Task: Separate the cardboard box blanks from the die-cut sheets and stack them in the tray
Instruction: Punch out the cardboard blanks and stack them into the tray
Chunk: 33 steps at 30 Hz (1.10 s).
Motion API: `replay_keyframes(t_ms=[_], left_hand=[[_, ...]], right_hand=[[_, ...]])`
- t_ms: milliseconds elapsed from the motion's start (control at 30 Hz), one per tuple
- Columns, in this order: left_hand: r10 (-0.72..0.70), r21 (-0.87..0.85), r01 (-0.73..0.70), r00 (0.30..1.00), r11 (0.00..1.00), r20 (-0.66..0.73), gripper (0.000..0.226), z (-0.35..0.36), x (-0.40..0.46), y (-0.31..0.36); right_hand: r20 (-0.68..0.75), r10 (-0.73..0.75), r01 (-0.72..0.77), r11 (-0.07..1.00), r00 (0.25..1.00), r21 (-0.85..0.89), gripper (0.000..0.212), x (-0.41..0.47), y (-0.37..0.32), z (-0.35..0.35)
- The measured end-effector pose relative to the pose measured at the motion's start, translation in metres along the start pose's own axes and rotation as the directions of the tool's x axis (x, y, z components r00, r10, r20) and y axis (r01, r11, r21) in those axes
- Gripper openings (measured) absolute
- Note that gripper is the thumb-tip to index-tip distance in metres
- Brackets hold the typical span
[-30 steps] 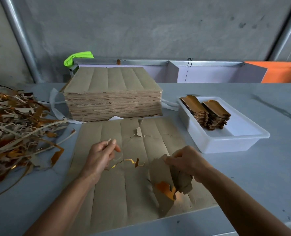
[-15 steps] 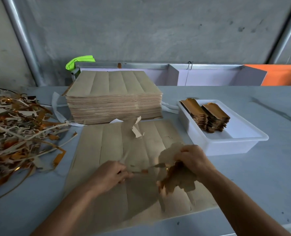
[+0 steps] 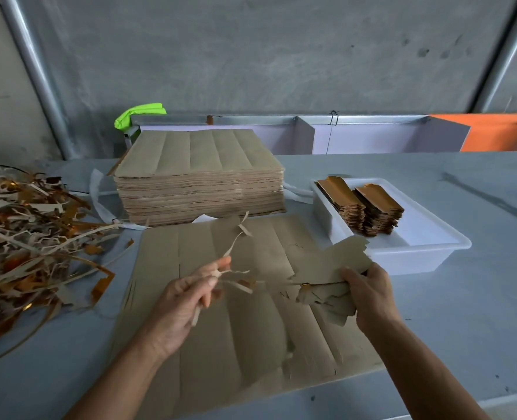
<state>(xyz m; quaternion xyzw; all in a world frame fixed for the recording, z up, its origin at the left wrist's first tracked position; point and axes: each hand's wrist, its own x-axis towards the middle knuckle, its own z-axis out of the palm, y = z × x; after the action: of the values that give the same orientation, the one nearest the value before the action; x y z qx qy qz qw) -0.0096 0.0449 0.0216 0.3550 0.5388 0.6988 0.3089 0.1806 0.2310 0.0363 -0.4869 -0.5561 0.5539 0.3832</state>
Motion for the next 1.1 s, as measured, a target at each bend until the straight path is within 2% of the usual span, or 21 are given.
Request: replay_keyframes(t_ms=[67, 100, 167, 267, 367, 433, 500, 533, 600, 667, 700, 733, 800, 867, 1000, 1100], left_hand=[[-0.035, -0.257, 0.034, 0.999, 0.966, 0.002, 0.048, 0.008, 0.003, -0.001], [-0.048, -0.305, 0.047, 0.999, 0.951, 0.005, 0.049, 0.009, 0.005, -0.003], [-0.063, -0.225, 0.056, 0.998, 0.973, -0.025, 0.054, 0.010, 0.007, -0.007], [-0.023, 0.053, 0.027, 0.997, 0.998, -0.073, 0.054, 0.005, 0.010, -0.020], [-0.027, 0.123, 0.040, 0.994, 0.992, -0.106, 0.056, -0.001, 0.013, -0.027], [-0.028, 0.126, 0.039, 0.996, 0.991, -0.091, 0.055, -0.003, 0.015, -0.028], [-0.031, 0.136, 0.043, 0.996, 0.990, -0.085, 0.053, -0.004, 0.017, -0.028], [-0.034, 0.144, 0.046, 0.996, 0.988, -0.085, 0.053, -0.004, 0.017, -0.028], [-0.047, 0.170, 0.062, 0.995, 0.984, -0.093, 0.054, -0.003, 0.018, -0.028], [-0.051, 0.188, 0.072, 0.992, 0.979, -0.113, 0.055, -0.002, 0.020, -0.027], [-0.056, 0.195, 0.079, 0.991, 0.978, -0.119, 0.056, 0.000, 0.020, -0.026], [-0.060, 0.199, 0.083, 0.991, 0.976, -0.122, 0.056, 0.002, 0.020, -0.024], [-0.061, 0.186, 0.087, 0.988, 0.979, -0.139, 0.054, 0.007, 0.018, -0.019], [-0.068, 0.178, 0.098, 0.983, 0.979, -0.169, 0.042, 0.010, 0.014, -0.015], [-0.067, 0.236, 0.087, 0.993, 0.968, -0.093, 0.013, 0.013, 0.005, -0.007], [-0.049, 0.219, 0.079, 0.989, 0.973, -0.139, 0.005, 0.017, 0.005, -0.003]], right_hand=[[-0.012, -0.024, 0.024, 0.999, 1.000, -0.023, 0.017, 0.000, 0.002, 0.006], [-0.026, -0.031, 0.030, 0.999, 0.999, -0.039, 0.019, 0.001, 0.002, 0.008], [-0.065, -0.031, 0.026, 0.996, 0.997, -0.087, 0.019, 0.003, -0.001, 0.010], [-0.085, -0.037, 0.027, 0.994, 0.996, -0.109, 0.017, 0.007, -0.011, 0.012], [0.006, -0.183, 0.175, 0.934, 0.983, -0.311, 0.019, 0.004, -0.020, 0.011], [0.148, -0.314, 0.346, 0.817, 0.938, -0.461, 0.028, 0.000, -0.028, 0.009], [0.303, -0.344, 0.458, 0.681, 0.889, -0.571, 0.034, -0.007, -0.037, 0.005], [0.367, -0.332, 0.495, 0.604, 0.869, -0.625, 0.036, -0.009, -0.041, 0.003], [0.510, -0.274, 0.579, 0.373, 0.815, -0.725, 0.049, -0.011, -0.049, -0.002], [0.660, -0.176, 0.683, 0.172, 0.730, -0.710, 0.076, -0.010, -0.047, -0.002], [0.702, -0.127, 0.713, 0.126, 0.701, -0.689, 0.086, -0.010, -0.043, 0.000], [0.720, -0.088, 0.725, 0.111, 0.688, -0.680, 0.088, -0.011, -0.040, 0.004], [0.715, -0.057, 0.713, 0.153, 0.697, -0.684, 0.082, -0.012, -0.036, 0.011], [0.720, -0.068, 0.719, 0.175, 0.691, -0.673, 0.079, -0.013, -0.029, 0.019], [0.792, -0.026, 0.790, 0.106, 0.610, -0.604, 0.082, -0.023, -0.007, 0.025], [0.803, -0.073, 0.806, 0.077, 0.591, -0.587, 0.094, -0.025, 0.002, 0.021]])
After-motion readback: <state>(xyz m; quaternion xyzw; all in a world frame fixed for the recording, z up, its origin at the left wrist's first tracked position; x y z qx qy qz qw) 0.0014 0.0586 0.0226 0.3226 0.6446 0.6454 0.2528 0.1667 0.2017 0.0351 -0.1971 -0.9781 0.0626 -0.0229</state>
